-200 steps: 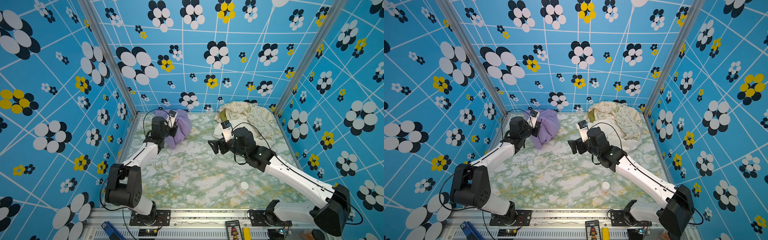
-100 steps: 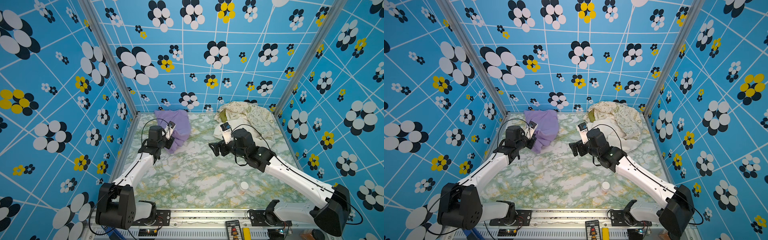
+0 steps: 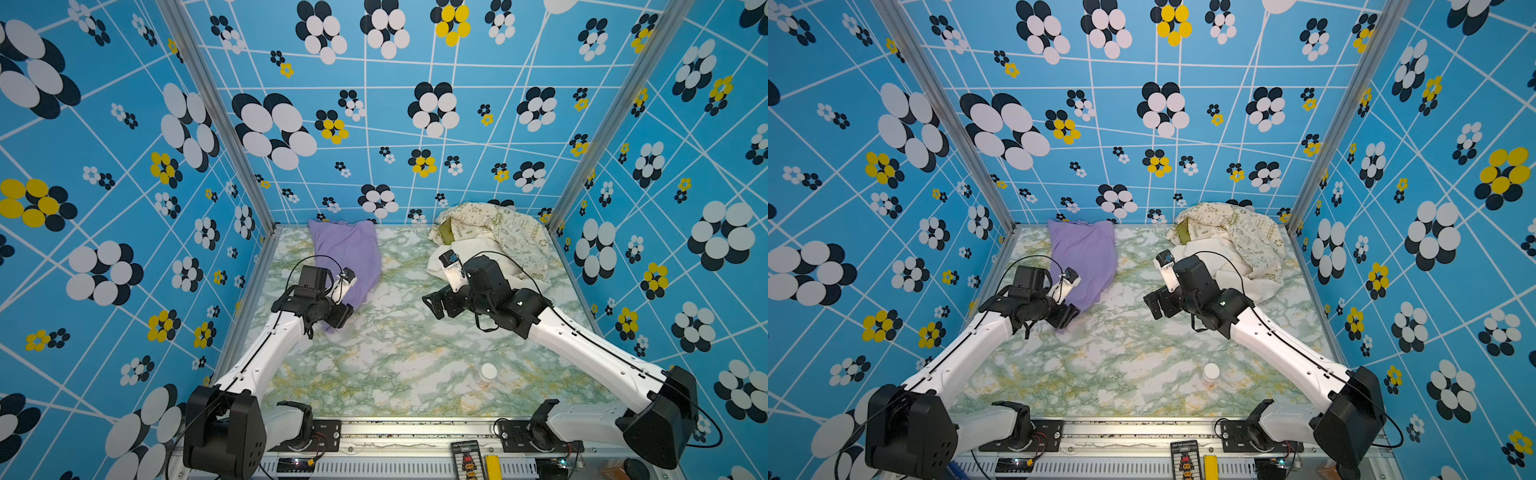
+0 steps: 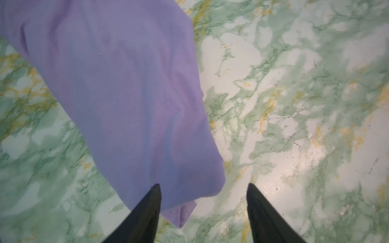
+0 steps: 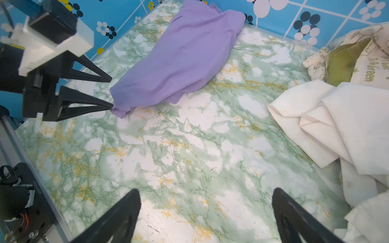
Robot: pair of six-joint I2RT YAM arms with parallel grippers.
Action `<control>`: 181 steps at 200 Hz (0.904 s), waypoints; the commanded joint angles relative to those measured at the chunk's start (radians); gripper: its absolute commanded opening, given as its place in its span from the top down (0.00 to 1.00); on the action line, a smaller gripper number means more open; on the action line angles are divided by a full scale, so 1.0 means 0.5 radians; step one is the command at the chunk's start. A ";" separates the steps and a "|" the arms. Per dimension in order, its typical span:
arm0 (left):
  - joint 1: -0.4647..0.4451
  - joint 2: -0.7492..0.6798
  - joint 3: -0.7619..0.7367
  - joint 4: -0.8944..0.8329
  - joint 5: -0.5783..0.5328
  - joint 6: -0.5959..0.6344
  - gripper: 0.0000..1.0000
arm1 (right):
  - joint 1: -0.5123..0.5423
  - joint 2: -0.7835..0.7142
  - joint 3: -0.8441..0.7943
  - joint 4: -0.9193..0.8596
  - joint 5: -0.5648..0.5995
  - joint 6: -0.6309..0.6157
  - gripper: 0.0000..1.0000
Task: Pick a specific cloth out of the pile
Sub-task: 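Lay the purple cloth flat on the table with the left gripper and release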
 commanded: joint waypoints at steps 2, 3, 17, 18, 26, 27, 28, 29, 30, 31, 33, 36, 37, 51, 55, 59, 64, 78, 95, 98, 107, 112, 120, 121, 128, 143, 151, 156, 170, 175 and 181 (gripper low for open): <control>0.000 -0.231 0.058 -0.036 0.289 -0.162 0.04 | -0.042 0.007 0.074 -0.135 -0.121 -0.046 0.01; 0.000 -0.241 0.058 -0.023 0.289 -0.175 0.02 | -0.043 0.007 0.072 -0.134 -0.121 -0.047 0.01; 0.024 -0.355 0.026 0.239 0.276 -0.456 0.01 | -0.055 0.001 0.070 -0.131 -0.123 -0.047 0.01; 0.027 -0.358 0.023 0.262 0.276 -0.478 0.01 | -0.055 0.001 0.070 -0.131 -0.123 -0.048 0.01; 0.047 -0.372 0.017 0.394 0.290 -0.629 0.01 | -0.061 -0.002 0.068 -0.121 -0.126 -0.044 0.01; 0.048 -0.370 0.019 0.405 0.293 -0.645 0.01 | -0.061 -0.002 0.066 -0.120 -0.126 -0.043 0.01; 0.049 -0.369 0.020 0.416 0.296 -0.658 0.01 | -0.063 -0.002 0.065 -0.119 -0.127 -0.043 0.01; 0.050 -0.367 0.021 0.428 0.299 -0.658 0.01 | -0.062 -0.002 0.066 -0.119 -0.127 -0.043 0.01; 0.054 -0.362 0.022 0.438 0.302 -0.689 0.01 | -0.063 -0.002 0.065 -0.117 -0.127 -0.039 0.01; 0.055 -0.357 0.024 0.446 0.306 -0.702 0.01 | -0.064 -0.002 0.065 -0.115 -0.127 -0.038 0.01; 0.055 -0.350 0.030 0.461 0.313 -0.715 0.01 | -0.064 -0.002 0.064 -0.111 -0.127 -0.036 0.01; 0.058 -0.331 0.041 0.474 0.321 -0.751 0.01 | -0.064 -0.002 0.064 -0.109 -0.129 -0.031 0.01; 0.058 -0.325 0.043 0.478 0.324 -0.761 0.01 | -0.066 -0.002 0.064 -0.106 -0.130 -0.031 0.01; 0.059 -0.191 0.110 0.454 0.324 -0.903 0.01 | -0.069 -0.005 0.068 -0.090 -0.139 -0.004 0.01; 0.059 -0.152 0.127 0.441 0.318 -0.945 0.01 | -0.070 -0.005 0.069 -0.084 -0.139 0.003 0.01; 0.059 -0.111 0.141 0.431 0.315 -0.988 0.01 | -0.071 -0.010 0.065 -0.075 -0.140 0.010 0.01; 0.061 -0.061 0.155 0.423 0.314 -1.035 0.01 | -0.074 -0.014 0.062 -0.063 -0.143 0.018 0.01; 0.060 0.069 0.155 0.453 0.317 -1.156 0.01 | -0.083 -0.030 0.046 -0.019 -0.140 0.036 0.01; 0.058 0.208 0.098 0.608 0.305 -1.322 0.01 | -0.098 -0.045 0.017 0.033 -0.125 0.059 0.01; 0.060 0.234 0.089 0.640 0.302 -1.358 0.01 | -0.102 -0.048 0.013 0.041 -0.122 0.065 0.01; 0.060 0.313 0.064 0.717 0.293 -1.453 0.01 | -0.110 -0.051 0.003 0.059 -0.112 0.079 0.01; 0.060 0.355 0.053 0.764 0.295 -1.502 0.01 | -0.113 -0.051 -0.001 0.069 -0.110 0.091 0.01; 0.057 0.427 0.044 0.835 0.307 -1.571 0.01 | -0.120 -0.051 -0.007 0.080 -0.109 0.105 0.01; 0.056 0.436 0.043 0.845 0.310 -1.579 0.01 | -0.120 -0.051 -0.008 0.080 -0.109 0.107 0.01; 0.056 0.497 0.044 0.896 0.320 -1.633 0.01 | -0.123 -0.051 -0.018 0.087 -0.108 0.113 0.01; 0.050 0.617 0.073 0.983 0.332 -1.706 0.01 | -0.127 -0.051 -0.024 0.096 -0.109 0.123 0.01; 0.049 0.675 0.102 1.009 0.329 -1.724 0.01 | -0.130 -0.051 -0.029 0.098 -0.106 0.125 0.01; 0.045 0.708 0.126 1.021 0.332 -1.730 0.01 | -0.133 -0.051 -0.030 0.099 -0.103 0.126 0.01; 0.035 0.800 0.205 1.042 0.337 -1.725 0.01 | -0.137 -0.051 -0.037 0.105 -0.097 0.130 0.01; 0.035 0.832 0.233 1.052 0.341 -1.726 0.01 | -0.138 -0.050 -0.036 0.107 -0.094 0.131 0.01; 0.032 0.869 0.266 1.066 0.342 -1.725 0.01 | -0.141 -0.048 -0.037 0.114 -0.091 0.132 0.01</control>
